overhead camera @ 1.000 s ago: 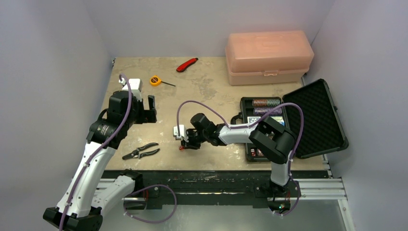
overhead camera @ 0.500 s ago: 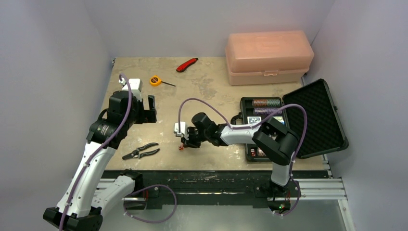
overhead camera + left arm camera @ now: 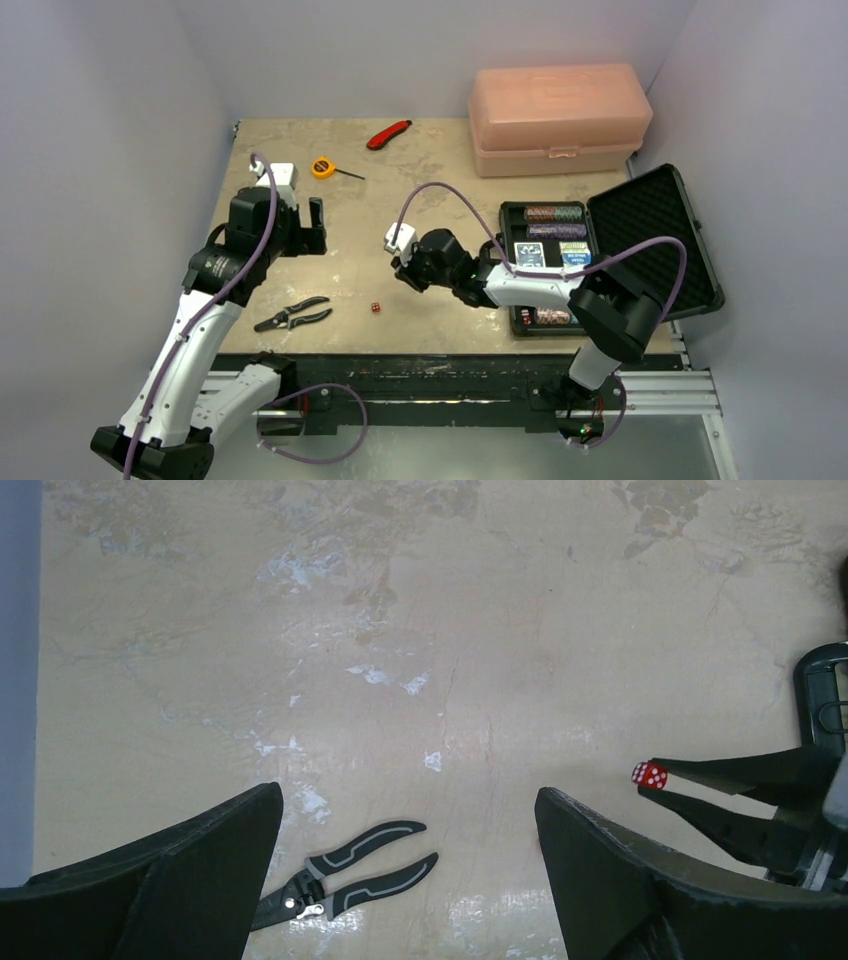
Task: Pack up texas hold em set
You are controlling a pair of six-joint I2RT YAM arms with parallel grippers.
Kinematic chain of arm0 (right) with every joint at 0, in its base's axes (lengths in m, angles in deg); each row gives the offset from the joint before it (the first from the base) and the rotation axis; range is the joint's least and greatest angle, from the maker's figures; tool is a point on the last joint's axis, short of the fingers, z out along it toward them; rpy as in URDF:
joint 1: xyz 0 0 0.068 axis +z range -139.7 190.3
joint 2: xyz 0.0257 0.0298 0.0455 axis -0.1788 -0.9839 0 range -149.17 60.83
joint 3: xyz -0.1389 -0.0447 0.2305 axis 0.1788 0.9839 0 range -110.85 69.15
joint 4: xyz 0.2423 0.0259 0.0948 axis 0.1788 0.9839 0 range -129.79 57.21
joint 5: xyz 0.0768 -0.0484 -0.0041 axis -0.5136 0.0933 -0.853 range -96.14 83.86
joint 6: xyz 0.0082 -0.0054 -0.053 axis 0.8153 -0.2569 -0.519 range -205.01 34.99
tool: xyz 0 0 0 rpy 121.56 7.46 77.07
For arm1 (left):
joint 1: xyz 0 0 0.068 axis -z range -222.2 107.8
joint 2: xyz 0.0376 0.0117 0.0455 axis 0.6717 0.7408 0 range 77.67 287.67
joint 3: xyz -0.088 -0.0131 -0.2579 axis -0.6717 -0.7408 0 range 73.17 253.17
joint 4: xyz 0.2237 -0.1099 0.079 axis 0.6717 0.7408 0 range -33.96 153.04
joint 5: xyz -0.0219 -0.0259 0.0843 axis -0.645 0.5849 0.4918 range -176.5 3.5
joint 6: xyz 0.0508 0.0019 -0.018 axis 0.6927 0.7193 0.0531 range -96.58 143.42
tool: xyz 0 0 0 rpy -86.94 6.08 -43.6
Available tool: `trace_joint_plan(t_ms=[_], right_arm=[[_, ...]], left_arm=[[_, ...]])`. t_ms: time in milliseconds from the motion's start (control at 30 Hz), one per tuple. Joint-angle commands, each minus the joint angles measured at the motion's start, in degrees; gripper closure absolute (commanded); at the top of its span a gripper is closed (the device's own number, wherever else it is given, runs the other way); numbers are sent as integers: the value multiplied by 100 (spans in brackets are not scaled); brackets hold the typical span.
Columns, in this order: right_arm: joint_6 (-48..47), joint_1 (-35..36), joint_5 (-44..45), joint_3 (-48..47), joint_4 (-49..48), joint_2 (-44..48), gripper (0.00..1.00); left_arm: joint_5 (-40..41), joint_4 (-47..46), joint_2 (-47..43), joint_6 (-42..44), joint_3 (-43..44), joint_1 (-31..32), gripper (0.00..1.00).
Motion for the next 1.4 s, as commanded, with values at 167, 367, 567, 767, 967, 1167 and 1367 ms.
trace_joint_plan(t_ms=[167, 367, 567, 767, 967, 1167, 1367], right_arm=[[1293, -339, 2497, 642, -394, 1060, 100], [2089, -716, 4253, 988, 279, 2126, 100], [2572, -986, 5159, 902, 1155, 2941, 100], [2795, -1050, 5450, 985, 1428, 3472, 100], [2680, -1069, 5463, 1107, 1345, 3654, 100], [2693, -1104, 5462, 1075, 1353, 3613, 100], [2693, -1131, 5450, 1150, 1326, 3611, 100]], left_arm=[[-166, 103, 149, -212, 69, 23, 3], [-395, 436, 126, -612, 18, 23, 4], [-739, 490, 256, -1148, -309, 175, 6], [-561, 410, 424, -1513, -720, 631, 7], [-435, 219, 564, -1866, -1054, 1041, 9], [-480, -328, 978, -2211, -1470, 1445, 15], [-290, -793, 1771, -2501, -1531, 1917, 23]])
